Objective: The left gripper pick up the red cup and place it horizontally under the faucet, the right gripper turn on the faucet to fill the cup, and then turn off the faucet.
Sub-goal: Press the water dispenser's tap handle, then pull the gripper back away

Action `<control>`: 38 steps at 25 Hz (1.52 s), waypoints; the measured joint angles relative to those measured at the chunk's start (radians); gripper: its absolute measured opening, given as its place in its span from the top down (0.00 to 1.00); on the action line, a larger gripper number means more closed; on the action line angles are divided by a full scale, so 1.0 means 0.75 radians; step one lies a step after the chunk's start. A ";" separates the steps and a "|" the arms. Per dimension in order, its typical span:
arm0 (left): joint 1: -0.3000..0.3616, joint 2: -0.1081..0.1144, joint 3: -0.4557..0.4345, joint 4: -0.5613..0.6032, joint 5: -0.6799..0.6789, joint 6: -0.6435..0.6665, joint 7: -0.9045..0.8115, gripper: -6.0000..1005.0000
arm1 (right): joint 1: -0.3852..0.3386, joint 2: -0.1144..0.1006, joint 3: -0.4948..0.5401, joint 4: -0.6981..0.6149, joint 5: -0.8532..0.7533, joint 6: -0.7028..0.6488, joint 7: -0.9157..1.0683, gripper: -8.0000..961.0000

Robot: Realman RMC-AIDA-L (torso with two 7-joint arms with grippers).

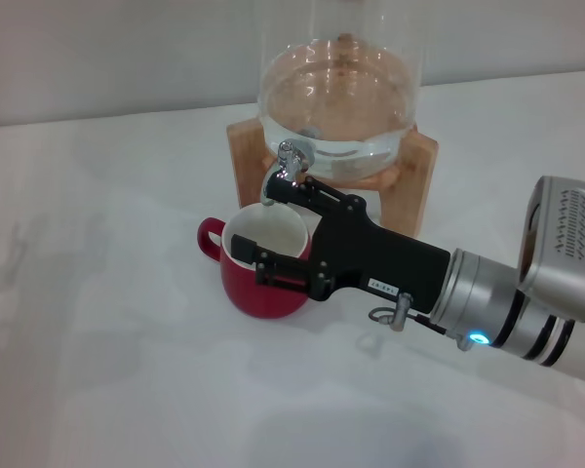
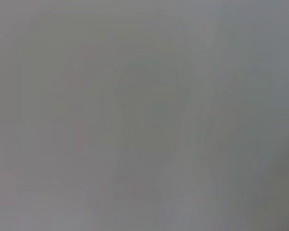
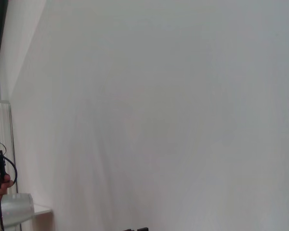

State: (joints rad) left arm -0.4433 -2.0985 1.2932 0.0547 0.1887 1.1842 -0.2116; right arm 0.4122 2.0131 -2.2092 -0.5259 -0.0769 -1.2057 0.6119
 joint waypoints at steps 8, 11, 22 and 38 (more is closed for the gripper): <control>-0.002 0.000 0.000 0.002 0.003 0.000 0.000 0.23 | -0.007 -0.001 0.001 -0.002 -0.002 -0.004 0.000 0.09; -0.002 0.000 0.000 0.002 0.014 0.000 0.000 0.23 | -0.011 -0.001 0.001 -0.001 -0.003 -0.007 0.000 0.09; -0.002 0.000 0.000 0.003 0.017 0.001 0.000 0.23 | -0.037 -0.003 0.009 -0.003 -0.003 -0.012 -0.016 0.09; -0.002 0.000 0.000 0.003 0.016 0.004 0.000 0.23 | -0.043 -0.009 0.033 -0.002 -0.008 -0.017 -0.018 0.09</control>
State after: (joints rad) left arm -0.4448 -2.0985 1.2932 0.0567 0.2009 1.1874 -0.2116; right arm 0.3803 2.0066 -2.1843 -0.5277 -0.0827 -1.2187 0.5982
